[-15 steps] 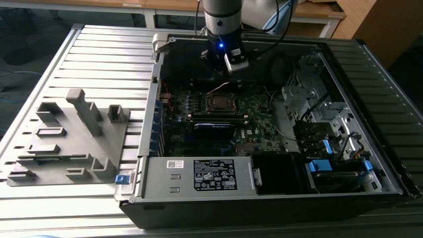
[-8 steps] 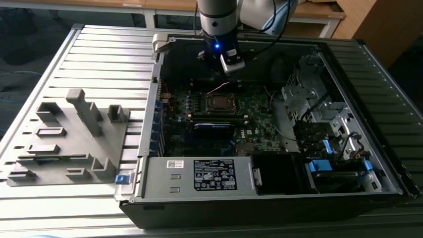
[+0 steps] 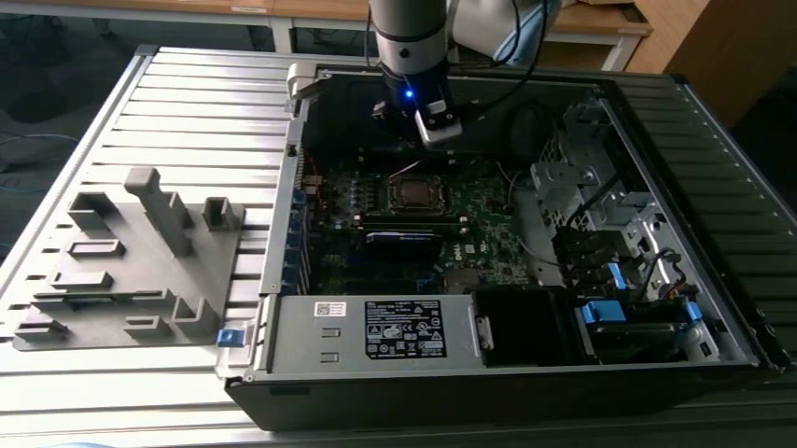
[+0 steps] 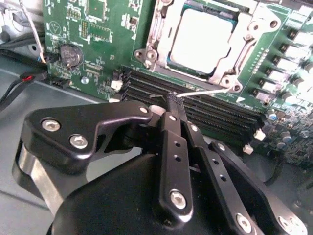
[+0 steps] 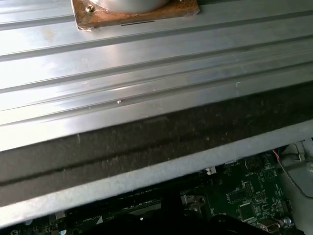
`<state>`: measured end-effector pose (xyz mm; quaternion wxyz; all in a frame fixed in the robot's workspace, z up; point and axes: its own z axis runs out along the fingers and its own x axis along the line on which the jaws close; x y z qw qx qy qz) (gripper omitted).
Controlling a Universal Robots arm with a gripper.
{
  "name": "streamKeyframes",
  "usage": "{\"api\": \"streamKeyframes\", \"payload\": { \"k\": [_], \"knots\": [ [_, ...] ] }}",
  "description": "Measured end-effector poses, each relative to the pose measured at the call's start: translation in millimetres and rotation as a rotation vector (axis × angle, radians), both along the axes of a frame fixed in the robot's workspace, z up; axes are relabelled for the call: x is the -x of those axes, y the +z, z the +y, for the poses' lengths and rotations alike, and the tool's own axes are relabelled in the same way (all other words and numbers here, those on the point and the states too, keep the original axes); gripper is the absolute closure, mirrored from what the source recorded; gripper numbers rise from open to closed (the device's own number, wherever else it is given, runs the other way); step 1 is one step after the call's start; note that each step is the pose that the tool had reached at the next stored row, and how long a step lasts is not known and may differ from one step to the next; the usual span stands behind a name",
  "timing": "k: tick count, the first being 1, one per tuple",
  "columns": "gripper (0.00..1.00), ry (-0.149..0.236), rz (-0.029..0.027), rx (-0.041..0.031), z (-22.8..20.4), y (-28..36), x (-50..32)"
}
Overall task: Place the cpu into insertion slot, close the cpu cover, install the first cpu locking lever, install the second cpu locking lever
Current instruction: 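Install the first cpu locking lever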
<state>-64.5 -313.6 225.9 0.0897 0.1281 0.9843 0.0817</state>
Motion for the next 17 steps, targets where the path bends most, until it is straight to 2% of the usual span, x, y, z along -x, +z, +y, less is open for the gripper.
{"api": "streamKeyframes", "payload": {
  "k": [9, 14, 17],
  "knots": [
    [0.89, 0.002, -0.0003, -0.0008, -0.1, -1.5, 0.6],
    [0.89, 0.003, -0.0010, -0.0008, -0.1, -7.2, 2.1],
    [0.89, 0.003, -0.0010, -0.0005, 0.2, -8.6, 2.1]
  ]
}}
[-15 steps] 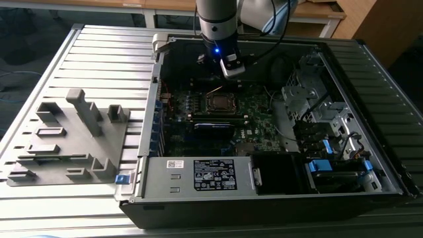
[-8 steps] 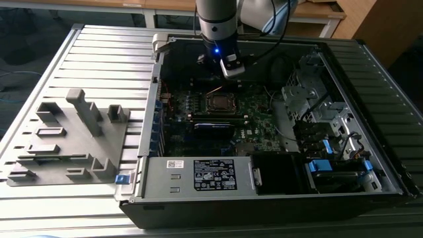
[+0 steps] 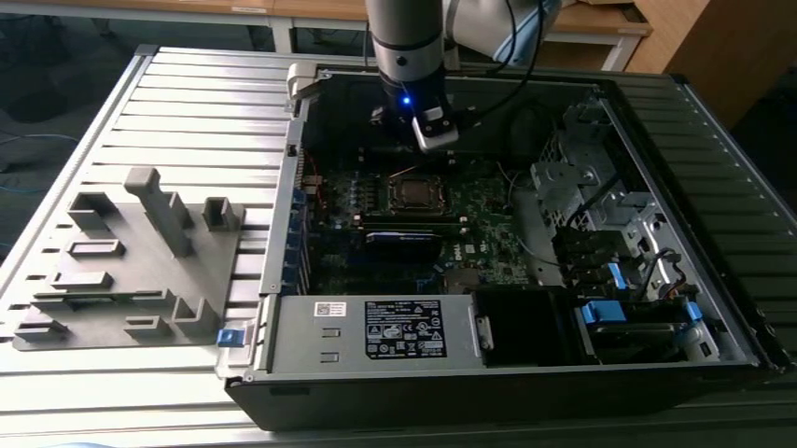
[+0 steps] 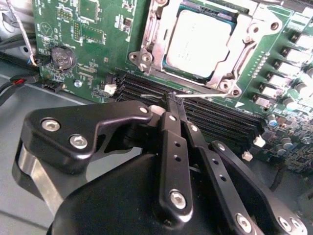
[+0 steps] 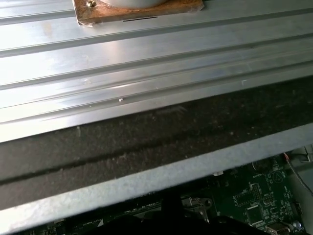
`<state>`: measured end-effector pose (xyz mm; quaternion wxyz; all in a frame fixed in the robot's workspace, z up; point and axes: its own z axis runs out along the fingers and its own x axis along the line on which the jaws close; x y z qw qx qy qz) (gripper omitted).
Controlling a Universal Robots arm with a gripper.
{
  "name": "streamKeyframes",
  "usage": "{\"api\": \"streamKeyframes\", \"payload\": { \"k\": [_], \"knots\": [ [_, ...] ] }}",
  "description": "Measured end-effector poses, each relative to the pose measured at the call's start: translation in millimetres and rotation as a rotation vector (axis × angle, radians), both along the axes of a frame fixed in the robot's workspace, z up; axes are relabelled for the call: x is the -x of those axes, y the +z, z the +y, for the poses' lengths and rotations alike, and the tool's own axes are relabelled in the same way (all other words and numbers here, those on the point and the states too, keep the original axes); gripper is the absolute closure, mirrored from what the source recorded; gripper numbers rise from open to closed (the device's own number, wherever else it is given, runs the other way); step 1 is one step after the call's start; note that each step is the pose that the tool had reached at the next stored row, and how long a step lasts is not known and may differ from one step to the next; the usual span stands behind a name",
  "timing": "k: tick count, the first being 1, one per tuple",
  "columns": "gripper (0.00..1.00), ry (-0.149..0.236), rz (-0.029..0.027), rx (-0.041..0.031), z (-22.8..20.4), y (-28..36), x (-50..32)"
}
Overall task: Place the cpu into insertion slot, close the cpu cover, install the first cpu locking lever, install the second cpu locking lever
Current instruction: 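Install the first cpu locking lever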
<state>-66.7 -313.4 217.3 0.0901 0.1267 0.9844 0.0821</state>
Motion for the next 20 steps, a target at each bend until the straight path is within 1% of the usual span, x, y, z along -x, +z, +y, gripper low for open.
{"api": "streamKeyframes", "payload": {
  "k": [8, 11, 17, 20],
  "knots": [
    [0.89, 0.000, -0.0001, -0.0002, 2.1, -3.5, 0.0],
    [0.89, 0.000, -0.0031, -0.0002, 2.1, -4.9, 0.0],
    [0.89, 0.000, -0.0037, -0.0002, 2.1, -5.6, 0.0],
    [0.89, 0.000, -0.0078, -0.0003, 2.1, -8.2, 0.0]
  ]
}}
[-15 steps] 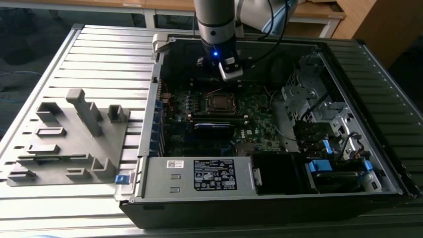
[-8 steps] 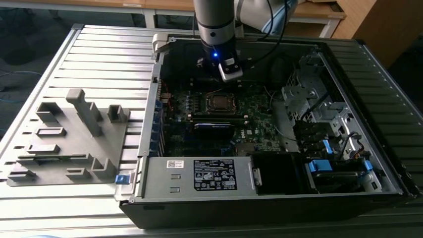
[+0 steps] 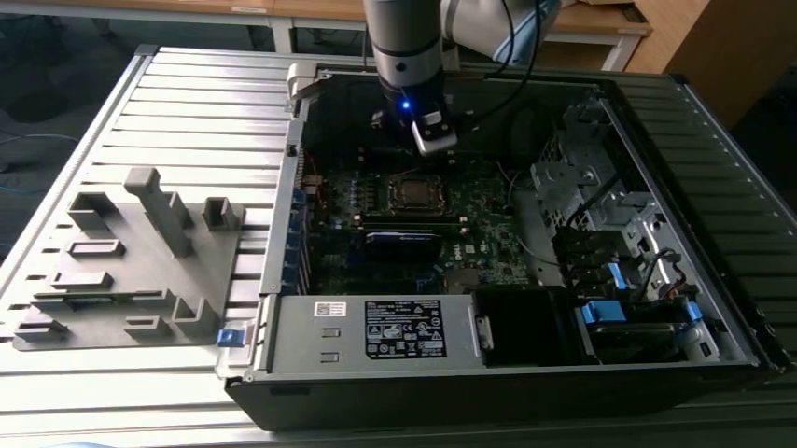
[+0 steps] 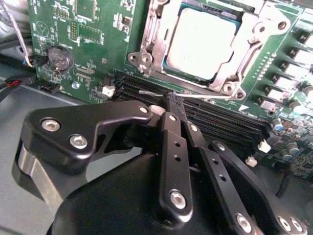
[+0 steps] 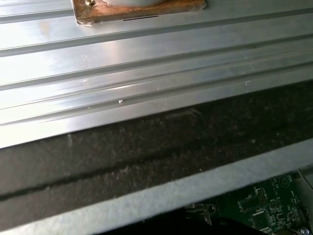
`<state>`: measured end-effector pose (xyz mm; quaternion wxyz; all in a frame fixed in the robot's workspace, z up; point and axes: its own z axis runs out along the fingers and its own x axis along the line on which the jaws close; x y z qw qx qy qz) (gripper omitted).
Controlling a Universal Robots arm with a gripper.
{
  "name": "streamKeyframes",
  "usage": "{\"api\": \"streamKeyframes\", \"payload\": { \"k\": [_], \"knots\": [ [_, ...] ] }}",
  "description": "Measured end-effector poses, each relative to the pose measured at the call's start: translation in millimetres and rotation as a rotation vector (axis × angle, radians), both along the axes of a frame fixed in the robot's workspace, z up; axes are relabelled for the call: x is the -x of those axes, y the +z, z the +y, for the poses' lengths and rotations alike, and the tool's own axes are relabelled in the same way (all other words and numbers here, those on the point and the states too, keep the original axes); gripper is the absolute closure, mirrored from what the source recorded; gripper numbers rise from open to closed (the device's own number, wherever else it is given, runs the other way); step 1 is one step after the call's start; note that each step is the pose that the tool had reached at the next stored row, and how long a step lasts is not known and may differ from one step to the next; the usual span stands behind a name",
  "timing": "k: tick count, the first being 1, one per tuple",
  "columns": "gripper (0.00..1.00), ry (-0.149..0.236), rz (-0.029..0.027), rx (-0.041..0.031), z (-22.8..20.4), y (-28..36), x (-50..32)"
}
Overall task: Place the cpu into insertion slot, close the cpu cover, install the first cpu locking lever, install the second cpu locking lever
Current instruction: 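Install the first cpu locking lever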
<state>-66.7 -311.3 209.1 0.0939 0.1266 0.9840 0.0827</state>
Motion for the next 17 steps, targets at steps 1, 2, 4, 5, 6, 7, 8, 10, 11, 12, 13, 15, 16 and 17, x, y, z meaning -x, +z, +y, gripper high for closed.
{"api": "streamKeyframes", "payload": {
  "k": [1, 2, 4, 5, 6, 7, 8, 10, 11, 12, 13, 15, 16, 17],
  "knots": [
    [0.89, 0.000, 0.0000, 0.0001, 0.0, -0.1, 0.0],
    [0.89, 0.000, -0.0001, 0.0002, 0.0, -0.1, 0.0],
    [0.89, 0.000, -0.0003, 0.0000, 0.0, -0.6, 0.0],
    [0.89, 0.000, -0.0011, 0.0000, 0.0, -1.3, -0.1],
    [0.89, 0.000, -0.0021, 0.0000, 0.0, -2.0, -0.1],
    [0.89, 0.000, -0.0024, 0.0000, 0.0, -2.1, 0.0],
    [0.89, 0.000, -0.0023, 0.0001, 0.0, -2.1, 0.0],
    [0.89, 0.000, -0.0024, 0.0000, 0.0, -2.2, 0.0],
    [0.89, 0.000, -0.0026, -0.0002, 0.1, -2.3, 0.0],
    [0.89, 0.000, -0.0027, -0.0004, 0.4, -2.5, 0.0],
    [0.89, 0.000, -0.0025, -0.0007, 0.5, -2.5, 0.0],
    [0.89, 0.000, -0.0024, -0.0012, 0.5, -2.6, 0.0],
    [0.89, 0.000, -0.0024, -0.0012, 0.5, -2.6, 0.0],
    [0.89, 0.000, -0.0025, -0.0013, 0.6, -2.8, 0.0]
  ]
}}
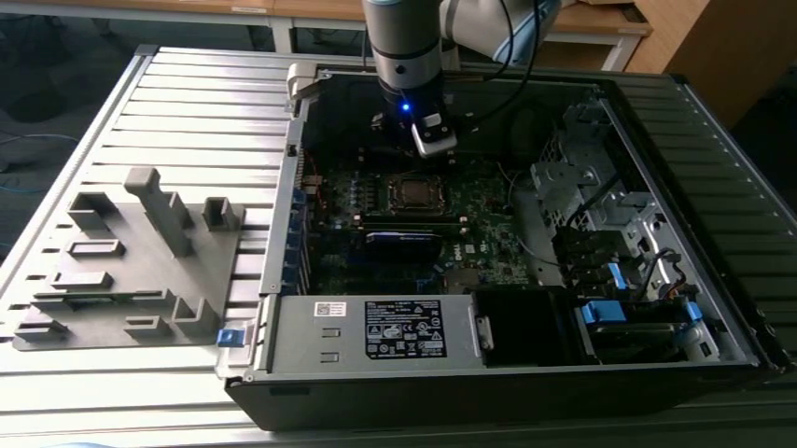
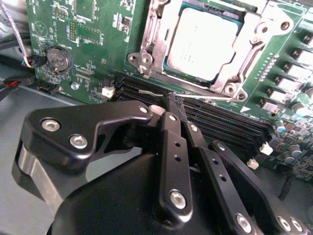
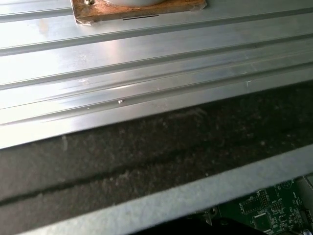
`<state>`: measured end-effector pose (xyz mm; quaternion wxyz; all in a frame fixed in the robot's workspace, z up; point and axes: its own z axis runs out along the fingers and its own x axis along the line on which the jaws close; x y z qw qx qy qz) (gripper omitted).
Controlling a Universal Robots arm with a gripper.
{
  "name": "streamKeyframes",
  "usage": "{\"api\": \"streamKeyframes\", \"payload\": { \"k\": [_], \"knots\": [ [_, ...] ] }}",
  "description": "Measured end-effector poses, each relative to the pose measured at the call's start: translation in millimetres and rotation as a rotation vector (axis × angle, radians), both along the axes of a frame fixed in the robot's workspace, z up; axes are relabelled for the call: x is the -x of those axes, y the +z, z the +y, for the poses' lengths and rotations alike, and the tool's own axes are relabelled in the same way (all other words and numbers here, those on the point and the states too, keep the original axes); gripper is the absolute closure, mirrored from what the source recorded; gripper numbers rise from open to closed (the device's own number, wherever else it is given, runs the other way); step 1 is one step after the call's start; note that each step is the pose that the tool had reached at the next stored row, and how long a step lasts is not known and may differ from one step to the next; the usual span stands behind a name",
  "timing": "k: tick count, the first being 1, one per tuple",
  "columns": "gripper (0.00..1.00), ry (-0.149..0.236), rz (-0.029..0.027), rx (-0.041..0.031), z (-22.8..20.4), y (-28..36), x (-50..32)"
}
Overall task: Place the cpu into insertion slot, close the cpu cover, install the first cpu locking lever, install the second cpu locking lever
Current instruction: 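Install the first cpu locking lever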
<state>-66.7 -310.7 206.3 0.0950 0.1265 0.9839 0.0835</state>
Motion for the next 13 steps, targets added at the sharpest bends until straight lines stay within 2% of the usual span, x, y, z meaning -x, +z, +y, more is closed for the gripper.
{"api": "streamKeyframes", "payload": {
  "k": [10, 13],
  "knots": [
    [0.89, 0.000, -0.0027, -0.0002, 0.0, -1.9, -0.1],
    [0.89, 0.000, -0.0091, -0.0050, 0.0, -2.3, -0.1]
  ]
}}
